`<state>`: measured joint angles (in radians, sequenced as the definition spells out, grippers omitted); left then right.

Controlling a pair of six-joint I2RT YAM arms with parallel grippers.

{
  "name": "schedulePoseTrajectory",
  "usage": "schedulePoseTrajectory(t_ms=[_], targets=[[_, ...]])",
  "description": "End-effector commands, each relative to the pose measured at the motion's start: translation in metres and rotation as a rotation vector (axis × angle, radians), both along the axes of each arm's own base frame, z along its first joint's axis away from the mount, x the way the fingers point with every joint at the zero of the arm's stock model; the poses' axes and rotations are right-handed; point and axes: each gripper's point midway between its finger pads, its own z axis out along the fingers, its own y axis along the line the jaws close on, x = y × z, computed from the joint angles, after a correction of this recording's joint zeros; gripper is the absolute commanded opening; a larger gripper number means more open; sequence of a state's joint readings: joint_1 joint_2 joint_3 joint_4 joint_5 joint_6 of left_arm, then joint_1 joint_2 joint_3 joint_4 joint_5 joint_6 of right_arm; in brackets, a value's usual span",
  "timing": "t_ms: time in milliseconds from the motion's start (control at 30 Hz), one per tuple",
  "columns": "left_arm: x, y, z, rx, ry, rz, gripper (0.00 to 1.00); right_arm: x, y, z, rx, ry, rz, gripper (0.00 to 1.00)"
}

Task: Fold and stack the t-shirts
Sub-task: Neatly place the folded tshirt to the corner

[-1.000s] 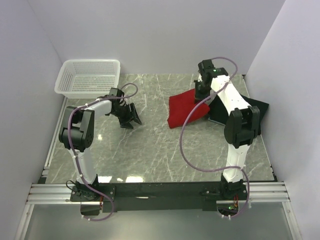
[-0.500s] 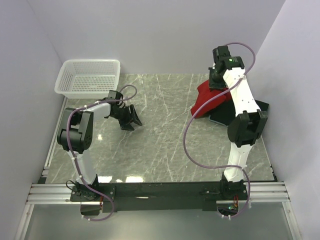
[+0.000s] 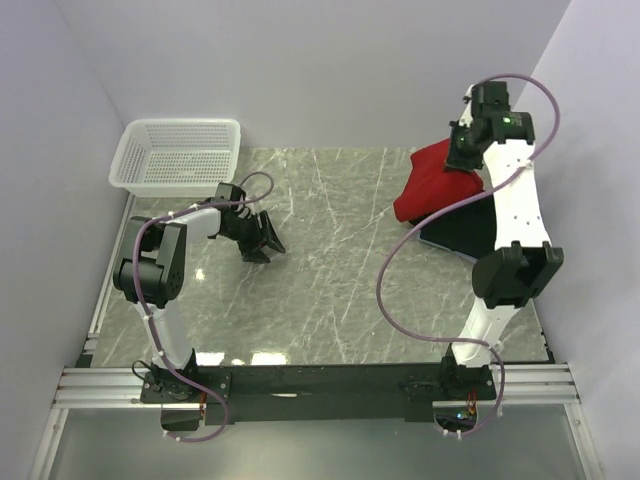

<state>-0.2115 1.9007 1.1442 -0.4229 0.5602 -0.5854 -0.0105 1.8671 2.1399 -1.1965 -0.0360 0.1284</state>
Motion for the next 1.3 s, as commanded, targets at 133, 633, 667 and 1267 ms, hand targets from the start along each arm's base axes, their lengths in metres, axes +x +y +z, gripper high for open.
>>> schedulePoseTrajectory(t_ms=[133, 633, 667, 1267], targets=[[-0.033, 0.018, -0.039, 0.116, 0.108, -0.021, 0.66, -0.013, -0.014, 0.045, 0.024, -0.16, 0.021, 0.0], [-0.041, 0.021, -0.036, 0.128, 0.106, -0.039, 0.66, -0.017, -0.057, 0.009, -0.023, -0.073, -0.06, 0.0], [-0.042, 0.021, -0.035, 0.128, 0.106, -0.04, 0.66, -0.015, -0.061, 0.005, -0.029, -0.061, -0.072, 0.0], [-0.048, 0.026, -0.025, 0.142, 0.08, -0.028, 0.67, -0.031, -0.149, -0.019, -0.289, 0.061, -0.369, 0.14]])
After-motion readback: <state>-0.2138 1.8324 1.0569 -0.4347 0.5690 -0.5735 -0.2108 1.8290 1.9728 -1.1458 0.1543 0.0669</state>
